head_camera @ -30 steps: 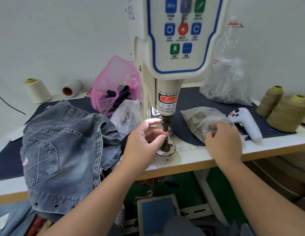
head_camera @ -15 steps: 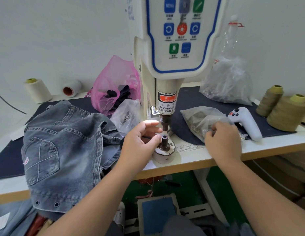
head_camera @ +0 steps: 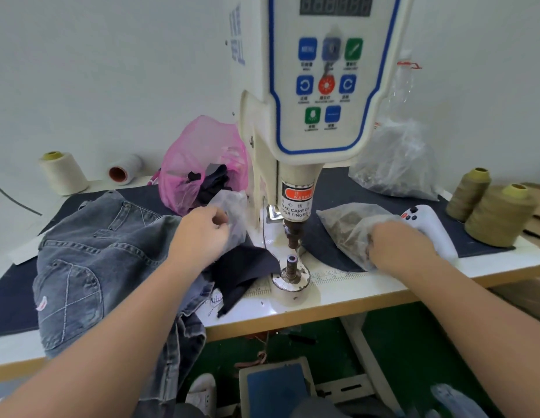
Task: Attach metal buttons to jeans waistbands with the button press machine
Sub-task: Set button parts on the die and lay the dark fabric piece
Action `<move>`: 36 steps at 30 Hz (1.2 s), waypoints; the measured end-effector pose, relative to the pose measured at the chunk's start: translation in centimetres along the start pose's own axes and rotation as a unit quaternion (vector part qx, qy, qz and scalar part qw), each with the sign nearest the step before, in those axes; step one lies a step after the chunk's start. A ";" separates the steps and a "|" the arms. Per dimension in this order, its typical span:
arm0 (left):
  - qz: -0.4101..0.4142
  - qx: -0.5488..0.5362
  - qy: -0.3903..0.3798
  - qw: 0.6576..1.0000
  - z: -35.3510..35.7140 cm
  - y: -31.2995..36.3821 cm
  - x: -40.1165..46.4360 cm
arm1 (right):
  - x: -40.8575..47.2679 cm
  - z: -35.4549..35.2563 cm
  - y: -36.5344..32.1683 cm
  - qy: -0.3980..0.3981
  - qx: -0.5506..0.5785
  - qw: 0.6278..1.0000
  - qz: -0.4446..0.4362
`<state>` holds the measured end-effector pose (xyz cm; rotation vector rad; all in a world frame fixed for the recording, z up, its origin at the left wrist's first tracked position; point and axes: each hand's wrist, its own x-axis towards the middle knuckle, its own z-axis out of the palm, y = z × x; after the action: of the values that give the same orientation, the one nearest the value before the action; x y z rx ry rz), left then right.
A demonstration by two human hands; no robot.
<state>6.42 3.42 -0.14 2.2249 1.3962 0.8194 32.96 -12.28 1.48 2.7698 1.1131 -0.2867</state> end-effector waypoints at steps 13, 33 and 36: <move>0.076 0.107 0.009 0.991 2.3 -1.6 -1.5 | -0.1 1.7 0.1 0.142 0.013 0.988 -0.055; 0.076 0.101 0.021 0.992 2.5 -1.9 -1.5 | -1.4 2.5 1.0 0.195 0.177 0.954 -0.145; 0.077 0.096 0.022 0.992 2.6 -2.0 -1.5 | -1.7 2.9 1.0 0.229 0.208 0.938 -0.155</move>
<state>6.27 2.82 -3.67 2.5013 1.3895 0.8204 32.11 -14.74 -0.86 3.1113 1.7961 0.1243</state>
